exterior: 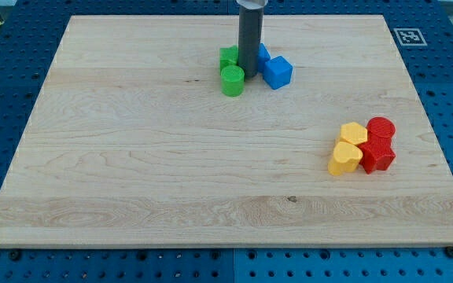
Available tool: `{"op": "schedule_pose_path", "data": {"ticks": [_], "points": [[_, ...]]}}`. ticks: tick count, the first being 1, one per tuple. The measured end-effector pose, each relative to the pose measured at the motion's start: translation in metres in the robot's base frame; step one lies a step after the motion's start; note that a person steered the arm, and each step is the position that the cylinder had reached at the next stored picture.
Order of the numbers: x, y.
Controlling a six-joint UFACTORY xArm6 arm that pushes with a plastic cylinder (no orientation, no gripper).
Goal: Push the green circle along with green star up a bit
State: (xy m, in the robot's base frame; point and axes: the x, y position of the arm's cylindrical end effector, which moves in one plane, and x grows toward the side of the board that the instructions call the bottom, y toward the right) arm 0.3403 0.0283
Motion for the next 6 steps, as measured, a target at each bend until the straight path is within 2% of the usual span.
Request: {"op": "schedule_pose_path", "data": {"ticks": [1, 4, 5, 6], "points": [[0.002, 0.012], [0.079, 0.011], [0.063, -0.017], [0.022, -0.03]]}}
